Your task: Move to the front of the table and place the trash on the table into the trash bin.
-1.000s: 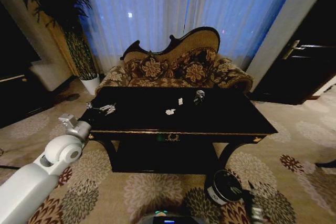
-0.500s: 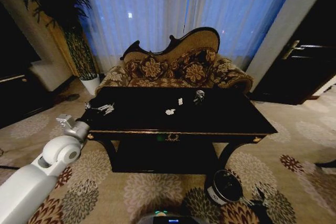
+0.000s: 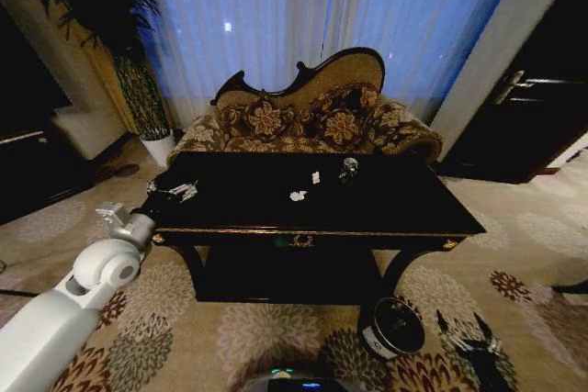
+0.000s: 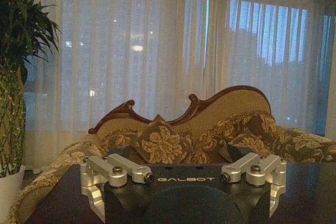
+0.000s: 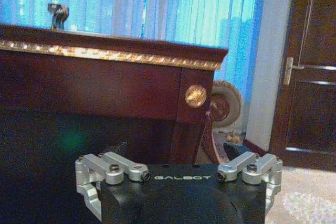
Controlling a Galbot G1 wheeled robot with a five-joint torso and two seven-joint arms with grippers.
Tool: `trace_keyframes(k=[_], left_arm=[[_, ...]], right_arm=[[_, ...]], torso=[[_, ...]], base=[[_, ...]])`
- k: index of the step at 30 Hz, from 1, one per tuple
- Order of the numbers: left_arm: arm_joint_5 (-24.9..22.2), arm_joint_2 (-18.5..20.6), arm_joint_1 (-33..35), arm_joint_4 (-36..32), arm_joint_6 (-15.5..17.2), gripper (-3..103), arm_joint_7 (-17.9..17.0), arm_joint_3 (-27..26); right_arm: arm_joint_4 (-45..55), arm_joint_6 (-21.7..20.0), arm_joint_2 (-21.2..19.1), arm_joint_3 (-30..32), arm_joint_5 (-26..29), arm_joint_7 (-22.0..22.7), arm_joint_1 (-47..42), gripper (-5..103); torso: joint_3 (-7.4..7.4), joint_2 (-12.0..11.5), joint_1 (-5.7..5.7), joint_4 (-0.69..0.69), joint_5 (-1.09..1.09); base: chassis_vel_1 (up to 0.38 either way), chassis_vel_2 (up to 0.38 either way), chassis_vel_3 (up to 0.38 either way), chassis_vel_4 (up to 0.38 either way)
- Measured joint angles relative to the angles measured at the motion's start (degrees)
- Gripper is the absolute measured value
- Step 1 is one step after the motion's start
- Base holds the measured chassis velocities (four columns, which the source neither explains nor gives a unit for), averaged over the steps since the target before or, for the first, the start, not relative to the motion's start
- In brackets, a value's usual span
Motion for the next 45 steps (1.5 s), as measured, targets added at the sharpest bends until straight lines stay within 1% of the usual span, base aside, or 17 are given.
trace_keyframes(k=[3,8,11,17,20,24,25,27,28,30,31,34,35,39,41,42,45], left_arm=[[-0.1,0.0,0.1,-0.1,0.0,100,0.0,-0.2],[-0.1,0.0,0.3,-0.2,0.0,100,0.0,-0.4],[0.0,-0.1,0.5,-0.2,0.0,100,0.0,-0.5],[0.5,-0.3,0.8,-0.3,0.0,100,-0.1,-0.2],[0.6,-0.6,0.9,-0.4,0.0,100,-0.1,-0.2],[0.7,-0.6,0.7,-0.3,0.0,100,-0.1,0.0],[0.8,-0.7,0.6,-0.3,-0.1,100,-0.1,0.2],[1.0,-0.8,0.5,-0.5,-0.1,100,-0.1,0.5],[1.0,-0.8,0.5,-0.5,-0.1,100,-0.1,0.5],[1.1,-0.9,0.7,-0.8,-0.1,100,-0.1,0.5],[1.1,-0.9,0.7,-0.8,-0.1,100,-0.1,0.5],[1.2,-1.0,1.0,-1.1,-0.1,100,-0.1,0.4],[1.2,-1.0,1.0,-1.1,-0.1,100,-0.1,0.4],[1.3,-1.1,1.0,-1.4,-0.1,100,-0.2,0.4],[1.3,-1.2,1.0,-1.5,-0.1,100,-0.2,0.5],[1.5,-1.3,1.0,-1.6,-0.1,100,-0.2,0.7],[2.0,-1.6,1.2,-1.6,-0.1,100,-0.2,0.8]], right_arm=[[0.6,0.1,-0.7,1.1,0.8,-0.7,-0.4,100],[3.1,-0.2,-1.4,2.6,3.9,-1.0,-2.0,100],[7.8,-1.6,-1.6,2.8,6.4,1.9,-3.9,100],[14.5,-3.4,-1.7,4.0,8.6,3.8,-5.8,100],[20.9,-5.4,-2.1,5.8,9.9,5.5,-7.3,100],[23.8,-6.5,-3.8,5.8,8.2,7.0,-7.6,100],[24.8,-7.2,-4.8,5.5,7.4,8.1,-7.3,100],[27.5,-10.2,-7.3,4.5,6.6,11.6,-6.0,100],[27.5,-10.2,-7.3,4.5,6.6,11.6,-6.0,100],[29.4,-12.3,-8.9,3.7,5.1,14.1,-4.7,100],[29.4,-12.3,-8.9,3.7,5.1,14.1,-4.7,100],[32.3,-15.4,-10.5,2.4,3.1,16.9,-3.3,100],[32.3,-15.4,-10.5,2.4,3.1,16.9,-3.3,100],[36.9,-20.6,-12.5,0.1,-1.3,21.7,-0.8,100],[37.3,-21.2,-12.7,-0.1,-1.8,22.2,-0.6,100],[38.3,-23.0,-13.4,-1.1,-3.1,23.9,0.0,100],[39.5,-24.6,-14.2,-1.8,-4.0,25.3,0.3,100]], torso=[[0.0,0.0,0.0,0.01,0.01],[0.01,0.0,0.0,0.0,0.0],[0.0,0.0,0.0,0.01,0.0],[0.0,0.0,0.0,0.01,0.0],[0.0,0.0,0.0,0.01,-0.01],[0.0,0.0,0.0,-0.01,-0.01],[0.0,0.0,0.0,-0.01,-0.02],[0.01,0.0,0.0,0.02,0.0],[0.01,0.0,0.0,0.02,0.0],[0.01,0.0,0.01,0.02,0.0],[0.01,0.0,0.01,0.02,0.0],[0.0,0.0,0.01,0.01,0.0],[0.0,0.0,0.01,0.01,0.0],[0.01,0.0,0.01,0.01,-0.01],[0.01,0.0,0.01,0.02,-0.01],[0.01,0.0,0.01,0.01,0.0],[0.01,0.0,0.01,0.01,0.0]], base=[[0.0,0.0,0.0,0.0],[0.0,0.0,0.0,0.0],[0.0,0.0,0.0,0.0],[0.0,0.0,0.0,0.0],[0.0,0.0,0.0,0.0],[0.0,0.0,0.0,0.0],[0.0,0.0,0.0,0.0],[0.0,0.0,0.0,0.0],[0.0,0.0,0.0,0.0],[0.0,0.0,0.0,0.0],[0.0,0.0,0.0,0.0],[0.0,0.0,0.0,0.0],[0.0,0.0,0.0,0.0],[0.0,0.0,0.0,0.0],[0.0,0.0,0.0,0.0],[0.0,0.0,0.0,0.0],[0.0,0.0,0.0,0.0]])
